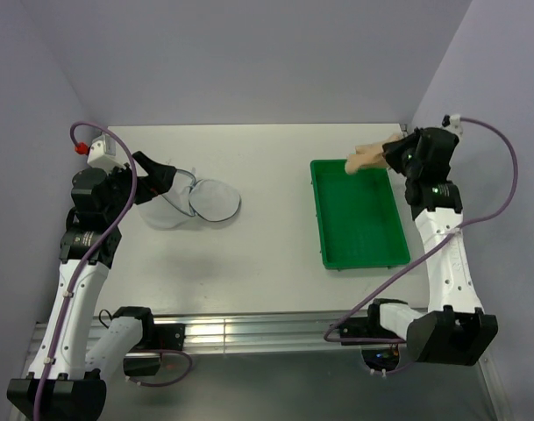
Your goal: Place the bra in the laundry bag and zip it closed
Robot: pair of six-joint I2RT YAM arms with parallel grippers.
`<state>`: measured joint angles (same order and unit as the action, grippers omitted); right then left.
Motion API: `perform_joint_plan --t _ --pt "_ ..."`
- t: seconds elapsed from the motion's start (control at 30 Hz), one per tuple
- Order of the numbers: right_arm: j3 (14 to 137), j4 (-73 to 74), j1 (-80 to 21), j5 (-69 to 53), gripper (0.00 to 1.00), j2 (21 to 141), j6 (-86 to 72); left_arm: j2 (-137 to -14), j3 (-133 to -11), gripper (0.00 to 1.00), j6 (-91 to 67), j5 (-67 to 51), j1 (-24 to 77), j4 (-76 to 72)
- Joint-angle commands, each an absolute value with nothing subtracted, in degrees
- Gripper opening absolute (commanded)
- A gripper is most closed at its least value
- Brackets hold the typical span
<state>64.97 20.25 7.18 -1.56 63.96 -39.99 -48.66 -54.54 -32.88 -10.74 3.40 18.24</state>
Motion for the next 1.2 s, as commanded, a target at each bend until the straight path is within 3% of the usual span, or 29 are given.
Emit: perform_joint_plan --t 0.0,0.2,0.37,0.6,0.8,0.9,1.07,1.13,1.17 --pt "76.95 24.86 1.79 -2.64 0.00 66.00 -37.62 -49.04 -54.58 0.99 -33.66 -12.04 3.16 15.73" --pt "91.65 30.32 -13.07 1.32 0.00 71.45 -37.43 -48.96 -54.58 0.99 -33.57 -11.78 3.16 15.82" --pt "93.34 29.36 -22.05 -0.87 0.00 74.09 -39.64 -49.30 -54.67 0.99 -33.57 -11.69 3.16 16.00" --pt "73.34 18.40 -29.35 -11.85 0.00 71.55 -44.72 -49.66 -54.67 0.99 -33.66 -12.30 3.25 16.00" --pt "43.65 8.64 -32.51 -17.48 0.00 71.19 -47.28 -51.24 -54.84 0.99 -33.75 -14.15 4.13 15.91" --pt "35.80 5.99 -33.40 -17.14 0.00 71.28 -48.25 -52.55 -55.46 0.99 -33.31 -13.98 5.44 16.87" --pt "33.75 11.06 -33.49 -10.38 0.01 70.75 -45.45 -54.75 -56.95 0.95 -33.14 -11.00 9.65 19.59" --pt "33.57 11.42 -33.49 -8.71 0.13 70.84 -45.00 -55.28 -57.82 0.94 -32.96 -8.71 11.59 20.47" --pt "33.57 11.60 -33.57 -8.18 0.27 70.84 -44.65 -55.54 -58.35 0.91 -32.96 -6.79 12.56 21.17"
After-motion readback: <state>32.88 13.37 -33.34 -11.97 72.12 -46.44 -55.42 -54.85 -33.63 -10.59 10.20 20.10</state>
